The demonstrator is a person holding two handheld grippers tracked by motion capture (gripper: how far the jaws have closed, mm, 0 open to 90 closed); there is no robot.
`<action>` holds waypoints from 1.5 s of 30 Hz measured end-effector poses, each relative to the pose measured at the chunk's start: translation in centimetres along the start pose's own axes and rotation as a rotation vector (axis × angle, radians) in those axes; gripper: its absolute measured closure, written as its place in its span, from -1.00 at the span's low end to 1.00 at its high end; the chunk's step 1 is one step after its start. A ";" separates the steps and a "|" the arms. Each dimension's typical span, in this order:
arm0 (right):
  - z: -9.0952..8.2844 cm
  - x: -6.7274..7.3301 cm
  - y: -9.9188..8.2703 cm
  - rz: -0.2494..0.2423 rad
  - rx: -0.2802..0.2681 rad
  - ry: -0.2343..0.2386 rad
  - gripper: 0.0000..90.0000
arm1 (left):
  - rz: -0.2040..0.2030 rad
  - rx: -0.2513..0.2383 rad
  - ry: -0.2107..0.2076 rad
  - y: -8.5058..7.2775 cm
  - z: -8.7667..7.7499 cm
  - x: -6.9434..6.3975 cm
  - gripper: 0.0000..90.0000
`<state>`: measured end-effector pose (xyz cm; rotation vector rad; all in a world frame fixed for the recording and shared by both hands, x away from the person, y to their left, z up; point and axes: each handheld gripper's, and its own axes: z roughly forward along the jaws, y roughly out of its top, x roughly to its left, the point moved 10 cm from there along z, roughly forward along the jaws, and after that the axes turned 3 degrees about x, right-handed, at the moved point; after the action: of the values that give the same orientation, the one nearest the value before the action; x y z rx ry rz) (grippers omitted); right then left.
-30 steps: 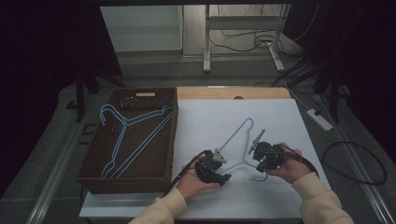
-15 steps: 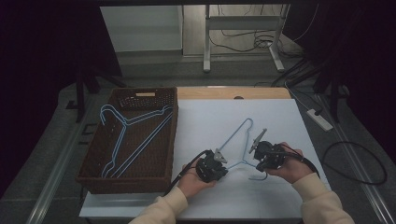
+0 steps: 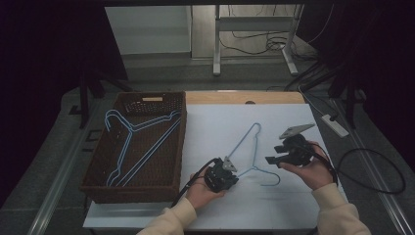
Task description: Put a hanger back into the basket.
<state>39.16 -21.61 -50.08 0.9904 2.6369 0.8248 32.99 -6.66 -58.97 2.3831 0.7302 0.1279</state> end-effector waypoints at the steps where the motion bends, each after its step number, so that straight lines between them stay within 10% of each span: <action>1: -0.2 -0.5 0.1 0.031 -0.039 0.001 -0.08 | -0.002 -0.009 0.004 0.0 -0.2 0.1 0.92; 11: -1.2 -4.5 -1.5 0.280 -0.278 0.004 -0.21 | -0.038 -0.089 0.041 0.2 -2.3 0.6 0.92; 24: -0.3 -3.0 -3.5 0.170 -0.325 0.014 -0.20 | -0.083 -0.182 0.068 1.0 -5.0 1.1 0.93; 45: 0.6 -1.4 -4.8 0.124 -0.306 0.016 -0.21 | -0.091 -0.319 0.055 2.7 -10.9 0.8 0.93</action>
<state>37.84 -25.26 -53.28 1.0716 2.3818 1.2244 32.08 -1.95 -48.75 2.0475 0.7801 0.2528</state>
